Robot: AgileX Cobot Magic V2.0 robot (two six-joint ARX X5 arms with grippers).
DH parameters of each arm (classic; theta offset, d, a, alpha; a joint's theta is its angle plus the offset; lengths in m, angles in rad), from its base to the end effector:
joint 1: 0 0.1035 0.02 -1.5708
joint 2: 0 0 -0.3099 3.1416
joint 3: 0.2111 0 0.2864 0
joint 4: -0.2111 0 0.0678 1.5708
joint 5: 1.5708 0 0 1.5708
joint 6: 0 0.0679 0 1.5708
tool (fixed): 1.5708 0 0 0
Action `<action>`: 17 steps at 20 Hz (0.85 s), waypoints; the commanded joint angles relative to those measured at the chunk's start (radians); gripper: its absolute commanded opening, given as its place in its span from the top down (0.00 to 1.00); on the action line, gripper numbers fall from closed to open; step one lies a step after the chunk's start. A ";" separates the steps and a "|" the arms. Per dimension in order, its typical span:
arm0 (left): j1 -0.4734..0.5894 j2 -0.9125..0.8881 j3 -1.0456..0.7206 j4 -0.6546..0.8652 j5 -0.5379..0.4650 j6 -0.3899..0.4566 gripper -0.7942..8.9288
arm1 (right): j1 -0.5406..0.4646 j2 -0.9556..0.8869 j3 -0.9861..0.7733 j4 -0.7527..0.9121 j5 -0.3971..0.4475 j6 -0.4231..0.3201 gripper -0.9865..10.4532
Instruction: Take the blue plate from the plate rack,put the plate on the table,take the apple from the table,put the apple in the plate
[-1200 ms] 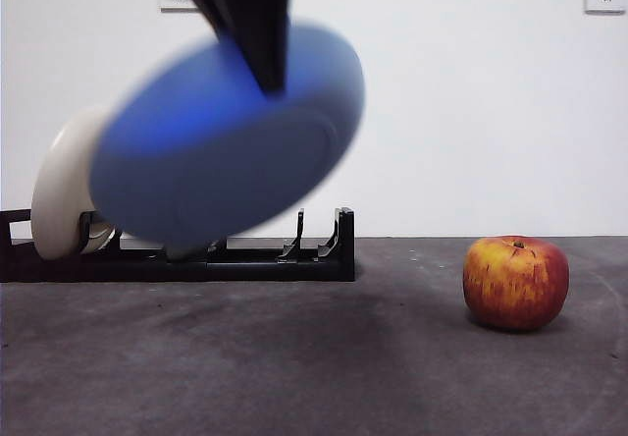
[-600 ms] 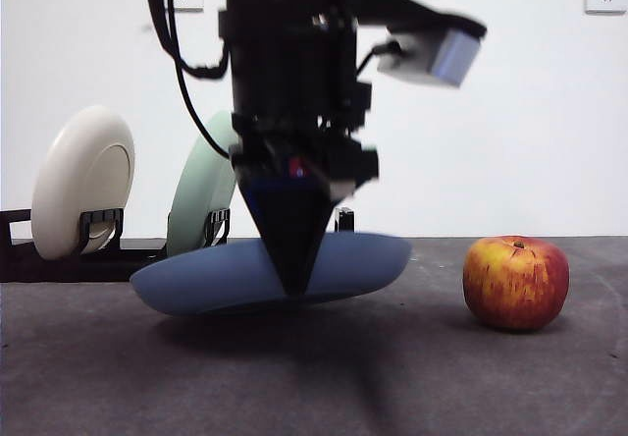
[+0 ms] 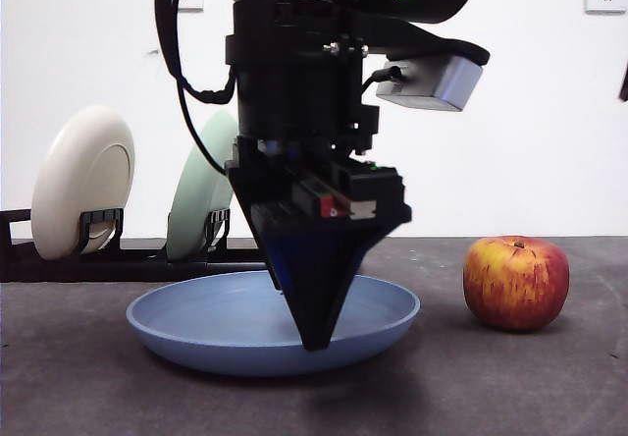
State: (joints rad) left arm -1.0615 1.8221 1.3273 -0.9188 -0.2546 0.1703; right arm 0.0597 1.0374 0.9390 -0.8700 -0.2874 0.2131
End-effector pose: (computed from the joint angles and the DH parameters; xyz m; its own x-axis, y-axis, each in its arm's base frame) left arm 0.2065 -0.3347 0.1916 0.2938 -0.0095 -0.9558 0.8954 0.3528 0.2717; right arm 0.2208 0.0325 0.2930 0.5255 0.3154 -0.7902 -0.0387 0.9367 0.3481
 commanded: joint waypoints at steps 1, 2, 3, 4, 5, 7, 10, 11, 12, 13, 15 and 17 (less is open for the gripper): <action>0.000 0.008 -0.010 -0.016 0.002 -0.037 0.48 | 0.028 0.042 0.005 0.007 0.000 -0.010 0.43; 0.000 0.003 -0.009 -0.023 0.007 -0.048 0.46 | 0.043 0.060 0.005 0.015 0.000 -0.011 0.41; 0.000 -0.007 -0.008 -0.032 0.025 -0.057 0.46 | 0.059 0.086 0.006 0.025 0.000 -0.010 0.41; 0.000 -0.021 -0.008 -0.040 0.033 -0.072 0.46 | 0.074 0.109 0.007 0.038 0.000 -0.007 0.41; 0.000 -0.050 -0.008 -0.050 0.051 -0.087 0.46 | 0.098 0.139 0.012 0.050 0.000 -0.005 0.41; 0.000 -0.118 -0.008 -0.064 0.066 -0.120 0.46 | 0.145 0.204 0.048 0.059 0.017 -0.003 0.41; 0.005 -0.249 -0.008 -0.097 0.079 -0.144 0.47 | 0.207 0.314 0.158 0.026 0.106 -0.001 0.36; 0.010 -0.299 -0.008 -0.113 0.077 -0.156 0.49 | 0.229 0.351 0.196 0.010 0.134 -0.006 0.35; 0.014 -0.350 -0.008 -0.126 0.077 -0.172 0.57 | 0.246 0.392 0.233 -0.008 0.154 -0.007 0.35; 0.017 -0.398 -0.008 -0.138 0.078 -0.174 0.68 | 0.260 0.429 0.264 -0.031 0.172 -0.007 0.35; 0.032 -0.502 -0.008 -0.163 0.070 -0.203 0.88 | 0.286 0.495 0.298 -0.043 0.183 -0.005 0.35; 0.052 -0.598 -0.008 -0.177 0.069 -0.246 0.93 | 0.306 0.555 0.314 -0.044 0.180 0.006 0.35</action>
State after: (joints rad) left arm -1.0122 1.2289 1.3270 -1.0920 -0.1822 -0.0406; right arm 0.3634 1.5837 1.2495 -0.9119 -0.1089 0.2134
